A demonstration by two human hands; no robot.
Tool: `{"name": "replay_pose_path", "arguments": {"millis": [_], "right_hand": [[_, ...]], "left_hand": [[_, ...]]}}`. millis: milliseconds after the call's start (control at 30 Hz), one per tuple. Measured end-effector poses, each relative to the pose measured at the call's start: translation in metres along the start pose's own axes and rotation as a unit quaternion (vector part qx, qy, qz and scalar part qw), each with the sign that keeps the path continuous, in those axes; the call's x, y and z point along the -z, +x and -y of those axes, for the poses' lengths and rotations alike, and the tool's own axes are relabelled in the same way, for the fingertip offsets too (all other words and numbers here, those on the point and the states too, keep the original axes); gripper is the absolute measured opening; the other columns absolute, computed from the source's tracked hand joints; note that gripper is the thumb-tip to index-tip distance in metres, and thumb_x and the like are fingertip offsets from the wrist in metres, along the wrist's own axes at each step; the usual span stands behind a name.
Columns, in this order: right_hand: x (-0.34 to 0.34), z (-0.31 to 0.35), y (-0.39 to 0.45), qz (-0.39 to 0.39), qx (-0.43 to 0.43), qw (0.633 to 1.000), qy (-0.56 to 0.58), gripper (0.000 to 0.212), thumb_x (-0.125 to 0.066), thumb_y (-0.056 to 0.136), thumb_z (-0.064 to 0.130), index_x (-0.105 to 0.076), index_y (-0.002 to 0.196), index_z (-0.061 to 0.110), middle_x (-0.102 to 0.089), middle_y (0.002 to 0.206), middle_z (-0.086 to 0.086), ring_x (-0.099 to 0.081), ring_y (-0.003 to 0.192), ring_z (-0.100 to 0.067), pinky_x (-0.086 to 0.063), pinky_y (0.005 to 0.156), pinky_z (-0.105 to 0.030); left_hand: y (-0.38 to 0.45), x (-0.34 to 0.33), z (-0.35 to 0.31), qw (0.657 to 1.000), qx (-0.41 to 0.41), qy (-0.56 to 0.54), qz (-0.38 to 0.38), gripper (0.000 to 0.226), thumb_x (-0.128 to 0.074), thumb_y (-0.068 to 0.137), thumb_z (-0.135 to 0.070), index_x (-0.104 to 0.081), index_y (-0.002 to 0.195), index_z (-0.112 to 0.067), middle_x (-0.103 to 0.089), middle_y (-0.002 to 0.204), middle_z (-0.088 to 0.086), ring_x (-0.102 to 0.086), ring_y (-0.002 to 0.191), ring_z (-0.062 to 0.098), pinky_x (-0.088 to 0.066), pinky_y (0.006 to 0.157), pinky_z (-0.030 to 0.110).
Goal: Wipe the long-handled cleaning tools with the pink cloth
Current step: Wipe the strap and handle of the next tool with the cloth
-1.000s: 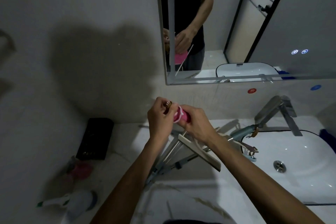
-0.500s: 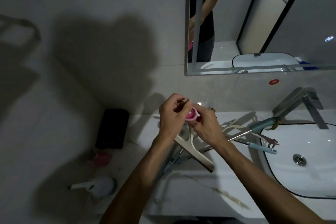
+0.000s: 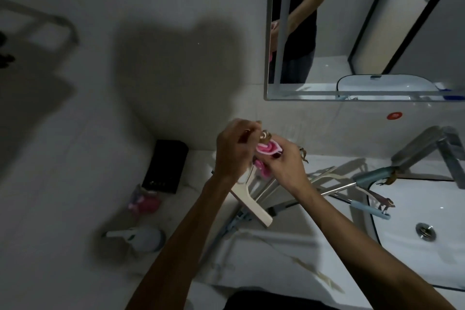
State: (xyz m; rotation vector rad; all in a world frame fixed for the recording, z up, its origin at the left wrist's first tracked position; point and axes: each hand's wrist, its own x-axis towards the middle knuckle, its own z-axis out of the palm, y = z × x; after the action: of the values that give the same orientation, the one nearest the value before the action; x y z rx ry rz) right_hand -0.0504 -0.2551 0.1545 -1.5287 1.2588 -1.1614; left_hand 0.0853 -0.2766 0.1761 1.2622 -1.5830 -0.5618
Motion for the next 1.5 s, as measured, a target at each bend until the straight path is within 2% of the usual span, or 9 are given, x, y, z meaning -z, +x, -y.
{"name": "replay_pose_path", "arguments": {"millis": [133, 267, 367, 600, 833, 1167, 1267, 1400, 1500], "right_hand": [[0.011, 0.019, 0.01, -0.009, -0.011, 0.996, 0.088, 0.012, -0.071, 0.091, 0.011, -0.07, 0.097, 0.021, -0.073, 0.083, -0.009, -0.068, 0.069, -0.035, -0.055, 0.057, -0.048], [0.02, 0.032, 0.017, -0.011, -0.017, 0.988, 0.151, 0.024, -0.077, 0.083, 0.005, -0.07, 0.093, 0.025, -0.073, 0.086, 0.006, -0.071, 0.078, -0.005, -0.058, 0.068, -0.022], [0.021, 0.034, 0.017, -0.031, -0.048, 0.979, 0.194, 0.024, -0.074, 0.083, 0.003, -0.069, 0.093, 0.023, -0.072, 0.08, 0.013, -0.07, 0.076, 0.003, -0.054, 0.068, -0.013], [0.025, 0.036, 0.024, -0.101, -0.047, 0.977, 0.181, 0.013, -0.072, 0.089, 0.014, -0.072, 0.096, 0.025, -0.077, 0.089, 0.005, -0.074, 0.088, -0.016, -0.062, 0.083, -0.035], [0.008, 0.036, 0.026, -0.156, -0.053, 0.973, 0.161, 0.014, -0.071, 0.09, 0.017, -0.07, 0.103, 0.023, -0.075, 0.096, 0.001, -0.073, 0.092, -0.013, -0.06, 0.085, -0.031], [-0.015, 0.039, 0.036, -0.178, -0.018, 0.971, 0.158, 0.026, -0.072, 0.09, 0.009, -0.068, 0.112, 0.02, -0.074, 0.099, -0.002, -0.072, 0.092, -0.017, -0.059, 0.079, -0.027], [-0.029, 0.031, 0.029, -0.142, -0.035, 0.976, 0.16, 0.022, -0.071, 0.091, 0.011, -0.069, 0.113, 0.015, -0.073, 0.093, -0.012, -0.069, 0.078, -0.035, -0.059, 0.063, -0.044], [-0.027, 0.03, 0.033, -0.172, -0.052, 0.97, 0.164, 0.018, -0.074, 0.088, 0.008, -0.074, 0.105, 0.012, -0.076, 0.095, -0.006, -0.073, 0.089, -0.023, -0.06, 0.08, -0.04], [-0.021, 0.038, 0.041, -0.205, -0.054, 0.958, 0.194, 0.015, -0.076, 0.085, 0.007, -0.075, 0.099, 0.013, -0.076, 0.091, -0.011, -0.073, 0.084, -0.026, -0.06, 0.08, -0.042]], "left_hand": [[-0.008, 0.01, 0.008, 0.986, 0.144, -0.017, -0.08, 0.016, -0.057, 0.083, -0.004, -0.06, 0.088, -0.019, -0.065, 0.088, -0.002, -0.067, 0.081, 0.018, -0.054, 0.069, 0.033], [-0.014, 0.005, 0.022, 0.971, 0.168, 0.043, 0.164, 0.013, -0.061, 0.091, -0.006, -0.067, 0.084, -0.016, -0.071, 0.085, 0.003, -0.068, 0.082, 0.023, -0.057, 0.076, 0.043], [-0.015, -0.004, 0.015, 0.968, 0.136, 0.001, 0.212, 0.009, -0.064, 0.095, -0.013, -0.069, 0.102, -0.011, -0.075, 0.095, 0.0, -0.072, 0.09, 0.011, -0.058, 0.081, 0.03], [-0.011, -0.011, 0.02, 0.974, 0.108, 0.017, 0.199, 0.012, -0.066, 0.095, -0.03, -0.071, 0.102, -0.022, -0.074, 0.091, -0.007, -0.069, 0.087, 0.006, -0.056, 0.077, 0.026], [-0.003, 0.002, 0.024, 0.979, 0.05, 0.076, 0.181, 0.009, -0.071, 0.089, -0.016, -0.065, 0.083, -0.013, -0.058, 0.064, -0.01, -0.054, 0.062, 0.003, -0.036, 0.058, 0.007], [0.001, 0.015, 0.02, 0.987, 0.05, 0.029, 0.149, 0.006, -0.07, 0.087, -0.01, -0.07, 0.089, -0.016, -0.062, 0.067, -0.005, -0.059, 0.066, 0.011, -0.047, 0.058, 0.024], [0.005, 0.018, 0.014, 0.993, 0.023, 0.052, 0.107, 0.014, -0.07, 0.085, -0.006, -0.064, 0.079, -0.017, -0.052, 0.057, -0.012, -0.048, 0.055, 0.009, -0.039, 0.048, 0.024], [0.005, 0.02, 0.015, 0.988, 0.041, 0.045, 0.14, 0.009, -0.071, 0.087, -0.008, -0.071, 0.089, -0.017, -0.054, 0.058, -0.023, -0.05, 0.056, -0.003, -0.036, 0.051, 0.01], [0.006, 0.02, 0.022, 0.988, 0.041, 0.047, 0.144, 0.01, -0.074, 0.087, -0.014, -0.071, 0.095, -0.019, -0.062, 0.07, -0.016, -0.058, 0.065, 0.002, -0.049, 0.06, 0.022]]}}
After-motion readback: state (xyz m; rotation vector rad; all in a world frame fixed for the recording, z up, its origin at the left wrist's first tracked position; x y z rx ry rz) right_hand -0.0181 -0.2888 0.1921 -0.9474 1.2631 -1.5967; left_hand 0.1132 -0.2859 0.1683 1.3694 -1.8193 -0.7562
